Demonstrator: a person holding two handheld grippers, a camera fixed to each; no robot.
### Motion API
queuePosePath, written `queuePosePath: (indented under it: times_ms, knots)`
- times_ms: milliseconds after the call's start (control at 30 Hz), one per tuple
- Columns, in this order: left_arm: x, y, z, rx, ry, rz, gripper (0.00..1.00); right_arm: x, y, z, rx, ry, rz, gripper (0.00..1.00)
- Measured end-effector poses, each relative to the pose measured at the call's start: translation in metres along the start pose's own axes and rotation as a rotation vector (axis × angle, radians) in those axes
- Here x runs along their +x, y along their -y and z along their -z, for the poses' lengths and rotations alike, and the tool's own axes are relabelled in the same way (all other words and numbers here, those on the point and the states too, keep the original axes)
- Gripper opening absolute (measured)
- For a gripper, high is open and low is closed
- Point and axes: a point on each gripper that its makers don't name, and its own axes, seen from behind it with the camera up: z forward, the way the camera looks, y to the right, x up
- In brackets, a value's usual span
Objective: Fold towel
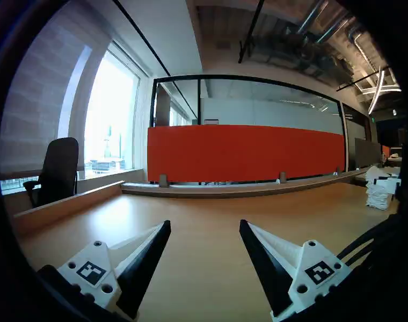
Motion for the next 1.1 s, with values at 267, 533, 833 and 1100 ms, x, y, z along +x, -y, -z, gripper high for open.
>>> queuePosePath:
  times_ms: [267, 533, 833, 1100]
  knots:
    - [0.0, 0.0, 0.0, 0.0, 0.0, 0.0, 0.95, -0.001, 0.007, 0.001, 0.006, -0.011, 0.031, 1.0]
    - [0.0, 0.0, 0.0, 0.0, 0.0, 0.0, 0.95, 0.001, 0.01, 0.004, 0.005, -0.025, 0.03, 1.0]
    - [0.0, 0.0, 0.0, 0.0, 0.0, 0.0, 0.95, 0.001, 0.011, 0.004, 0.01, -0.025, 0.029, 1.0]
    - [0.0, 0.0, 0.0, 0.0, 0.0, 0.0, 0.95, 0.001, 0.011, 0.004, 0.01, -0.024, 0.028, 1.0]
